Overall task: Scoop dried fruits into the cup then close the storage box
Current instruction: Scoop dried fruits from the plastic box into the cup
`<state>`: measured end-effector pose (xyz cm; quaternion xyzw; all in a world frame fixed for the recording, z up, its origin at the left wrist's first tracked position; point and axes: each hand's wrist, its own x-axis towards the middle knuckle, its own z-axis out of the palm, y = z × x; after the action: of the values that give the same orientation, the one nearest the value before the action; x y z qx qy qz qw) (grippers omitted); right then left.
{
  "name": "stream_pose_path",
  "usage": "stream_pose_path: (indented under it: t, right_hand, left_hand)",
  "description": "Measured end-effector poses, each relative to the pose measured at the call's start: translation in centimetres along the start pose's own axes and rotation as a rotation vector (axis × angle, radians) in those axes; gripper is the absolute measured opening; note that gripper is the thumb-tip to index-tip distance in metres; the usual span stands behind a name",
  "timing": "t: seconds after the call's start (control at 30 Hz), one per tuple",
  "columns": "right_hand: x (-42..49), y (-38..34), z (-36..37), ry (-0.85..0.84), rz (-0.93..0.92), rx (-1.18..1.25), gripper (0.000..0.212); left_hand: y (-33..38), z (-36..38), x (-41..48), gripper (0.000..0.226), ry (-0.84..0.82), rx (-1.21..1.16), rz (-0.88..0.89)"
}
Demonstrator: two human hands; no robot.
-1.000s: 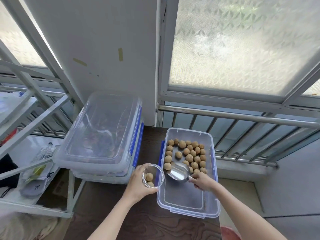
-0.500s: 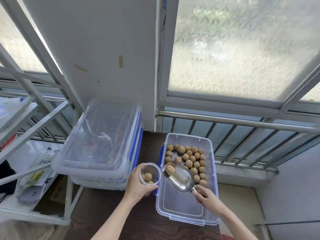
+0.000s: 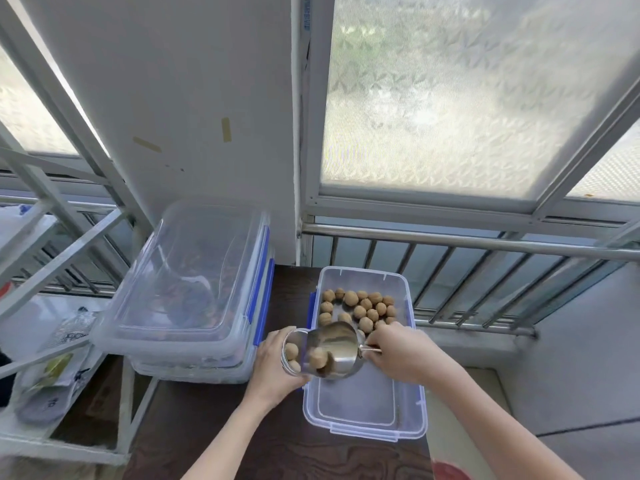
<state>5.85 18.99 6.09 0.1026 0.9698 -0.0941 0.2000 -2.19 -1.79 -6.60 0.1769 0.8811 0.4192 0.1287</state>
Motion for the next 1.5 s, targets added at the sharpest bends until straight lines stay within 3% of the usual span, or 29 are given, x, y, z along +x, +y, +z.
stream_pose_path:
  t: [0.23,0.3,0.4,0.57,0.67,0.8,0.9,1.07,1.33,1.5]
  right_hand:
    - [-2.3,-0.1,0.0,-0.044,0.101,-0.001,0.031]
    - [-3.8,1.8,1.0,-0.095,0.164,0.170,0.031]
    - [-5.2,4.1,4.2,-0.238,0.335,0.634,0.034]
    - [-2.5,5.8,12.7,-0.412,0.592,0.903,0.027]
    - [0.0,5.6,14.8,-0.319,0.685,1.055,0.029]
    - [3.7,4.5,16.3,-0.134,0.723,1.074,0.034]
    - [6.0,4.3,18.2,-0.016,0.741,1.059,0.025]
    - [9.5,4.0,20.5,0.059,0.721,1.240,0.018]
    - [15.0,6.3,22.1,0.232,0.687,1.296,0.021]
    - [17.2,10.3,28.9,0.245,0.612,1.291,0.039]
  left_hand:
    - [-0.7,0.0,-0.8,0.084,-0.016,-0.021,-0.028]
    - [-0.9,-0.1,-0.9,0.080,-0.014,-0.047,-0.050]
    - [-0.8,-0.2,-0.6,0.077,0.015,-0.089,-0.066]
    - [-0.2,-0.3,1.1,0.075,0.090,-0.146,-0.078]
    - [-0.1,-0.3,2.6,0.080,0.106,-0.160,-0.072]
    - [-0.2,0.3,4.1,0.084,0.082,-0.137,-0.071]
    - [-0.1,0.6,4.5,0.081,0.073,-0.112,-0.065]
    - [-0.4,0.9,4.4,0.080,0.075,-0.107,-0.075]
    - [-0.6,1.2,4.1,0.079,0.094,-0.125,-0.061]
    - [-0.6,1.0,3.8,0.079,0.113,-0.178,-0.094]
